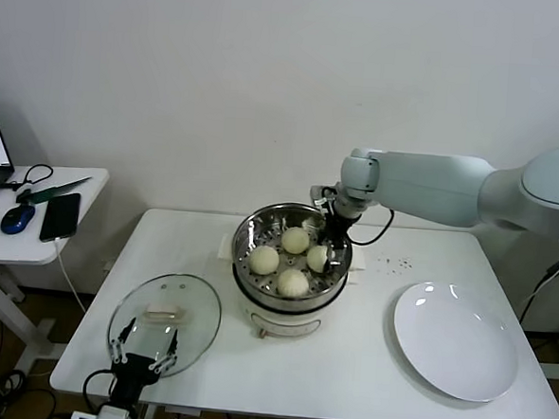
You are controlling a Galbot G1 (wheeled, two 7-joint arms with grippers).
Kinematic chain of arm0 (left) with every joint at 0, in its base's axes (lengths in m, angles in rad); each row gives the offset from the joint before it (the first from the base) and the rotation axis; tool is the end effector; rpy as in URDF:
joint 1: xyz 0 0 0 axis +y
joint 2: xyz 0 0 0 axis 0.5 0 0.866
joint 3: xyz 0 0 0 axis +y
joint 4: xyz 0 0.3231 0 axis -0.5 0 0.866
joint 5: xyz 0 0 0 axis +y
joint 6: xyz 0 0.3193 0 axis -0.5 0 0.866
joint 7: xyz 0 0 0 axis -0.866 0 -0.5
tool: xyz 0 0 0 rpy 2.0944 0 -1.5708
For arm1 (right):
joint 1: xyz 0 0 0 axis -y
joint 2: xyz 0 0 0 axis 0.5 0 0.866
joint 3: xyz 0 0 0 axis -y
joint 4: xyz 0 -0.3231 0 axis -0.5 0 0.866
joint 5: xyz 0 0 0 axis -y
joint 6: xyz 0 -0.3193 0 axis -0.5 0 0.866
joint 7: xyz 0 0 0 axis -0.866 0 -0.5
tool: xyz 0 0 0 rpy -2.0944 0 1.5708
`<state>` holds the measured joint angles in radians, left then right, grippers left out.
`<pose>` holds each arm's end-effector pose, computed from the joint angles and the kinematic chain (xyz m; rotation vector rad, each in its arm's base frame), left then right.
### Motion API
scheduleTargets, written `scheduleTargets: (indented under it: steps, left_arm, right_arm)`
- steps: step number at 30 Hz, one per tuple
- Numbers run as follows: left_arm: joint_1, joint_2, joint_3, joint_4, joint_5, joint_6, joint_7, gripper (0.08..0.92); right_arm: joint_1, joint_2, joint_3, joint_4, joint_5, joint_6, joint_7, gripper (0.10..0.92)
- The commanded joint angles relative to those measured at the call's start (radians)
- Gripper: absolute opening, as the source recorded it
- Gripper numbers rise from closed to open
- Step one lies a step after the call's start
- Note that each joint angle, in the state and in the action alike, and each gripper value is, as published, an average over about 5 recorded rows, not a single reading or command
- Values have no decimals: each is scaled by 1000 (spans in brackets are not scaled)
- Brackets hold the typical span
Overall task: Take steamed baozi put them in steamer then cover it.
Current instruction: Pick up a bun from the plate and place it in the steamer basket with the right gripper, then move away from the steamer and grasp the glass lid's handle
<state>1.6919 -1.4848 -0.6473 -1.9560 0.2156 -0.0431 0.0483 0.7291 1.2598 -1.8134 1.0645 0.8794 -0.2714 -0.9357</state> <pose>0.1150 0.0538 -0.3357 -0.0251 -2.8727 -0.5034 0.5452 0.0453 -0.0841 1.3852 -1.3051 1.2978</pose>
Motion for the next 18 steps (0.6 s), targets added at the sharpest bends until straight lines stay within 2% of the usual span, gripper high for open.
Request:
scheduleTargets:
  steps: [1,8,11,14,18]
  left_arm:
    - [-1,1,0,1,0,1,0,823]
    - [-3,2,1,0,1,2,0,823]
    - [-7,-1,-1,-2,2,3,0,823]
    - [-15,-9,-2,-1,3,4,-1,823]
    - [-23,-11,-1,-1,5,7,0,823]
  right_arm:
    - [4,-10,4,14,-14,-6,-10,818]
    - [61,-95,49,29,-13,14,-64,823]
    - [86,-161,72,55,9,50,-43,823]
    - [105,-245,90,102,53,115,48,823]
    - [90,-380,137,173,87,243,260,823]
